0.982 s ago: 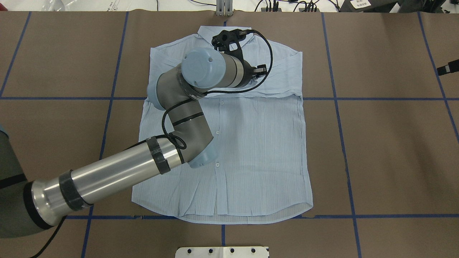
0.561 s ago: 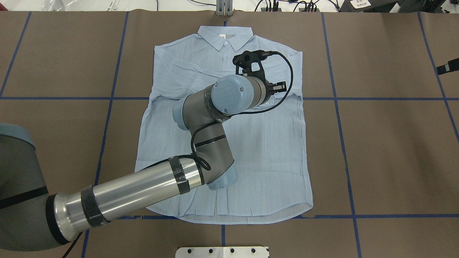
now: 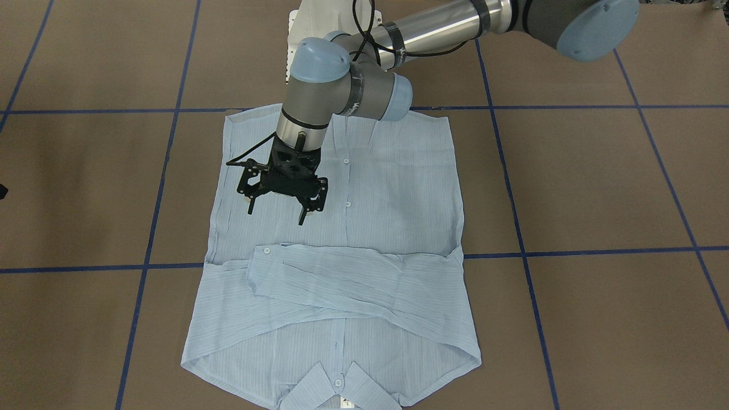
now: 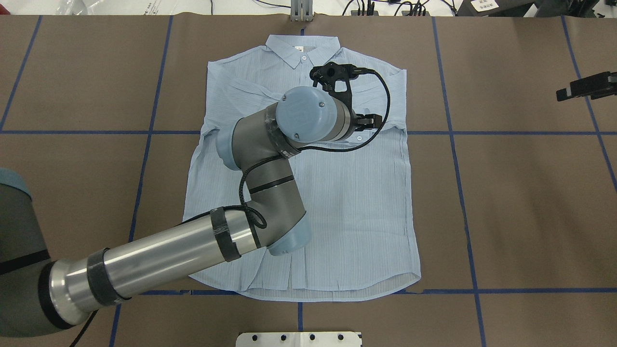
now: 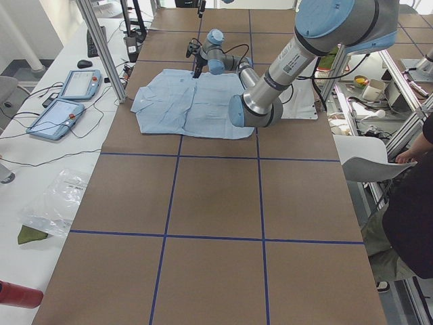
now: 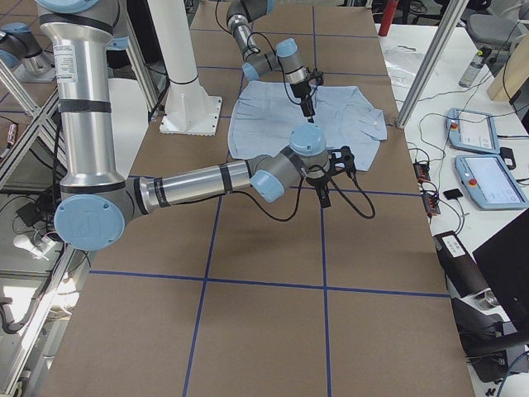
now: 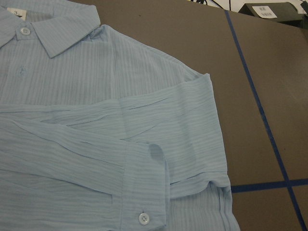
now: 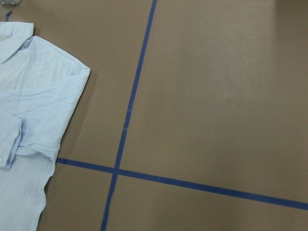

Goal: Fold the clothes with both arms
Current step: 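Fold the held sleeve across the shirt with the left gripper, then move both grippers to the shirt hem corners nearest the robot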

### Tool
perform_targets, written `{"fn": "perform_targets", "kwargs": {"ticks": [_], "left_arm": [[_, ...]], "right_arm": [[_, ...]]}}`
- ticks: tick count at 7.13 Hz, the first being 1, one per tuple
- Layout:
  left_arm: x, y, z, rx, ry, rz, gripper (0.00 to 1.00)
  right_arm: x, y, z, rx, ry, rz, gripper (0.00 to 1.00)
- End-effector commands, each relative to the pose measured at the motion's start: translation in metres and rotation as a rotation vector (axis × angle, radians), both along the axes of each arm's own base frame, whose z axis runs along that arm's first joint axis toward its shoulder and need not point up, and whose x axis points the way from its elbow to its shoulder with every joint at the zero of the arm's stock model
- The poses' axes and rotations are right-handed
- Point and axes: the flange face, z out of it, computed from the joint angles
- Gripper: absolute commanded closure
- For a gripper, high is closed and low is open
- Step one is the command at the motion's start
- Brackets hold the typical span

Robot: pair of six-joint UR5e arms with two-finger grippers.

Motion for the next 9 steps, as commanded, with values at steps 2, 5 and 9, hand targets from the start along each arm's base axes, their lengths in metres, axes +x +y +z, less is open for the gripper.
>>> {"fn": "perform_targets", "kwargs": {"ticks": [2, 5, 9], "left_arm": [[-0.117, 0.046, 0.094, 0.105, -0.117, 0.063, 0.0], [-0.212, 0.109, 0.19, 0.067, -0.16, 0.131, 0.0], [-0.242, 0.185, 0.288, -0.099, -0.076, 0.094, 0.0]], "right_arm": [[-0.116, 0.072, -0.068, -0.096, -0.064, 0.086, 0.0], [-0.197, 0.18, -0.086, -0.171, -0.062, 0.13, 0.0], [-0.274, 0.261, -0.09, -0.172, 0.043, 0.169, 0.0]]}}
